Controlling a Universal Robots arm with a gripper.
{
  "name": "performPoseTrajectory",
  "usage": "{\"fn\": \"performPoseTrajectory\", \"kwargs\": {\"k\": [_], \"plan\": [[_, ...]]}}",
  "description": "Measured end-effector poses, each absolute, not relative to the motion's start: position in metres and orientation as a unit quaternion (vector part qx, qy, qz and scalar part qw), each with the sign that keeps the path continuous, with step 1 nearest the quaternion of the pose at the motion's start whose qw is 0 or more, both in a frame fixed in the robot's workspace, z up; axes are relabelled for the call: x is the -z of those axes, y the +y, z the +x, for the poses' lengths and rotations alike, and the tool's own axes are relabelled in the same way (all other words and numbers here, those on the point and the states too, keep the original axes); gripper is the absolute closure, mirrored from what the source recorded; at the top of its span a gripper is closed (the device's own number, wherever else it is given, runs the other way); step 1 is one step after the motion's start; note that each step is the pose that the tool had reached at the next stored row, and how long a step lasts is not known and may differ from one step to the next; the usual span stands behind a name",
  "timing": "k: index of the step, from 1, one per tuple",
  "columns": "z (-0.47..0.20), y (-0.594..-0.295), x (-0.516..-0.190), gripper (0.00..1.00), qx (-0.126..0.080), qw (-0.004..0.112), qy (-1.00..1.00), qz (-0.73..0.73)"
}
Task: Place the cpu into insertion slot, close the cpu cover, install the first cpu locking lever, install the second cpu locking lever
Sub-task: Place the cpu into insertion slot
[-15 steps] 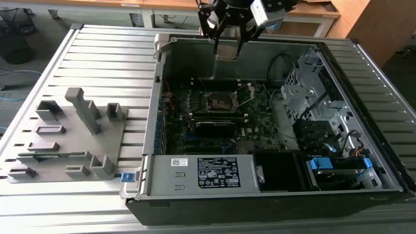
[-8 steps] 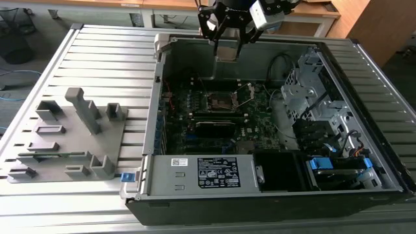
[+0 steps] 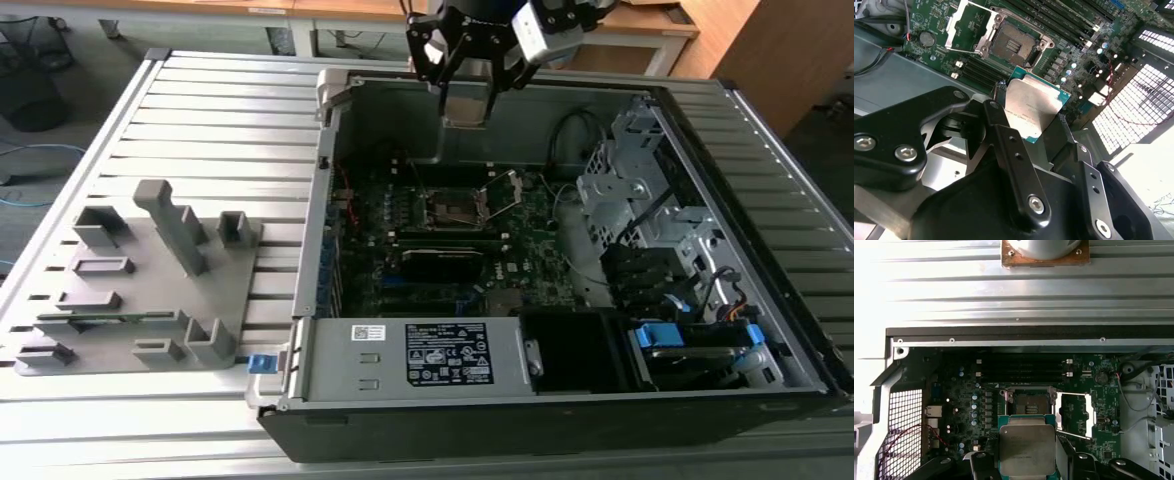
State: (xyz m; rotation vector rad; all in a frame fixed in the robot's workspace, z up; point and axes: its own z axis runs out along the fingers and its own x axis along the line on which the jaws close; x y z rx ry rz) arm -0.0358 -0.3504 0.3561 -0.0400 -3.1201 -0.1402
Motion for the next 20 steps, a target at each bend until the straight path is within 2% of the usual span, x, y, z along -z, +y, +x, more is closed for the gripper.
{"fn": "performPoseTrajectory", "kwargs": {"k": [20], "plan": [[-0.036, -0.350, -0.344, 0.46, 0.045, 0.008, -0.999, -0.013]]}}
